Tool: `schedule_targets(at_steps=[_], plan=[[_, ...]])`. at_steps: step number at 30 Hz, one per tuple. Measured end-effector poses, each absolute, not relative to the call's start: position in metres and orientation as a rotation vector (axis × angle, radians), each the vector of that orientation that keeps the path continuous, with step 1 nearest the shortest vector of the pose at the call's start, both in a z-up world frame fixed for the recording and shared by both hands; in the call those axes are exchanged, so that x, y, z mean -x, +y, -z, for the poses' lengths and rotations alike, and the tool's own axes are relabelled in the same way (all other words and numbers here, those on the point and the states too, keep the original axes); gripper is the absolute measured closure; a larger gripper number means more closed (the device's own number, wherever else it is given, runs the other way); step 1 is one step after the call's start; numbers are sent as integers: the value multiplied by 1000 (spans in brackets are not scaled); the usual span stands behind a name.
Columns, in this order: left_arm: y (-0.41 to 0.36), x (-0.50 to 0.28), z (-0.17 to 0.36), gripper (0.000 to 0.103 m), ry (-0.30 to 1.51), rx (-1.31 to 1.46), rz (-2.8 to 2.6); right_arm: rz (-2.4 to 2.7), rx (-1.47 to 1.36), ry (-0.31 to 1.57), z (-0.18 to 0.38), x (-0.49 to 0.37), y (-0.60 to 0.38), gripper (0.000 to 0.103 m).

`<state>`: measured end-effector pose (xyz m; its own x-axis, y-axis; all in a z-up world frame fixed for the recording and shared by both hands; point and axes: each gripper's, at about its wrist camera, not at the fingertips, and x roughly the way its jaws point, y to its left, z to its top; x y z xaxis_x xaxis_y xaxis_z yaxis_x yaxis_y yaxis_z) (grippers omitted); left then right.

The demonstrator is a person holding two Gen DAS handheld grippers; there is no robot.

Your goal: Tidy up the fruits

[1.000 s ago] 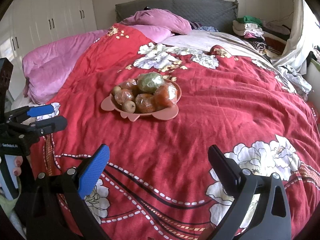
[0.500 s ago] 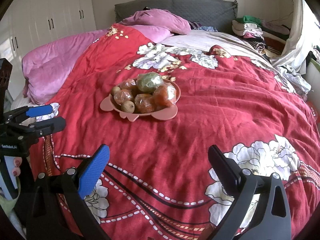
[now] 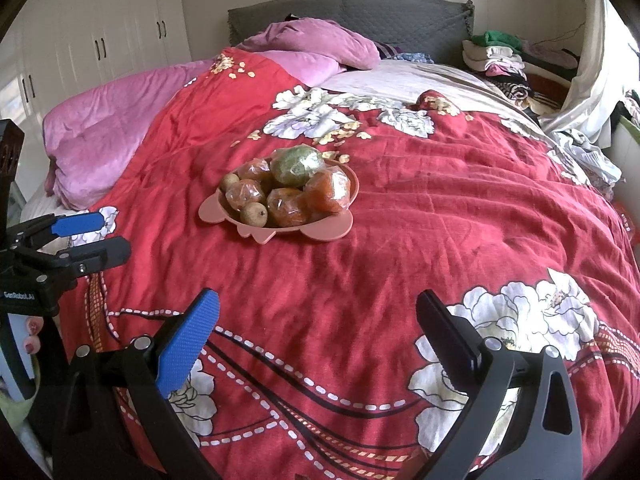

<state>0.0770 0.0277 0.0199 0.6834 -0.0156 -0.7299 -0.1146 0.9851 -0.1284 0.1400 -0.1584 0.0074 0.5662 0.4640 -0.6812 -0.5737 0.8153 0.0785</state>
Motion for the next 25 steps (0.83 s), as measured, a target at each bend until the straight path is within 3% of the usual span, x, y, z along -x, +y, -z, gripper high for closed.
schedule_targets(at_steps=[17, 25], plan=[[41, -87, -14, 10, 828, 208, -60, -560, 127, 760, -2, -153, -173, 5], [109, -143, 15, 10, 872, 197, -236, -304, 116, 798, 12, -226, -227, 5]])
